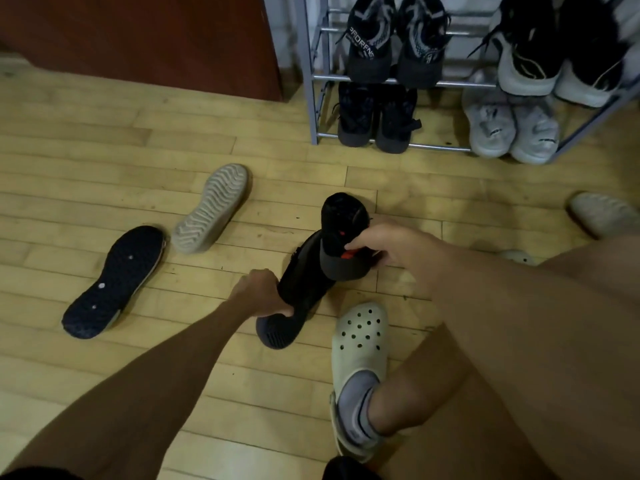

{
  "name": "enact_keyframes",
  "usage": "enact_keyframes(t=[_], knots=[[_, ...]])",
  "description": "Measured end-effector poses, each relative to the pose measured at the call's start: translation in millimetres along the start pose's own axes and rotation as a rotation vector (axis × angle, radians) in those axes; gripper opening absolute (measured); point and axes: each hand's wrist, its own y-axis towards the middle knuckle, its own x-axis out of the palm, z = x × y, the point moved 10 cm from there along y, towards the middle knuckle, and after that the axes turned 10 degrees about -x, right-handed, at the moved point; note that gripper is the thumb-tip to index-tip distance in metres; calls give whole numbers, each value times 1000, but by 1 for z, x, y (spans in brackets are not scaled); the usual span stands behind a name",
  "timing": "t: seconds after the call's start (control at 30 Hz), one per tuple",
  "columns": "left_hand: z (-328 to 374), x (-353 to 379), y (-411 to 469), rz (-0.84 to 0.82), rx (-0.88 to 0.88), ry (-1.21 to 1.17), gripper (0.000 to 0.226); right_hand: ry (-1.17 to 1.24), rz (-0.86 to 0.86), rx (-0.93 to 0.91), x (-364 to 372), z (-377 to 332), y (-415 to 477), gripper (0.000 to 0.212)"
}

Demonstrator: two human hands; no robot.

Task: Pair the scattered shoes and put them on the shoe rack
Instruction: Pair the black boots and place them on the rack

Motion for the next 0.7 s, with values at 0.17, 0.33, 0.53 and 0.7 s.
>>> enact_keyframes(t=[0.17, 0.33, 0.53, 0.7], knots=[[-11, -33, -13, 204, 19, 150, 56, 85, -67, 60, 12, 12, -10, 52], [-12, -33, -25, 305, 24, 202, 55, 33, -40, 59, 10, 16, -12, 54], [-45, -36, -31, 385, -145, 46, 52, -4, 108, 13, -4, 13, -11, 59], [-8, 20, -29, 131, 129, -182, 46, -24, 55, 21, 3, 13, -10, 65]])
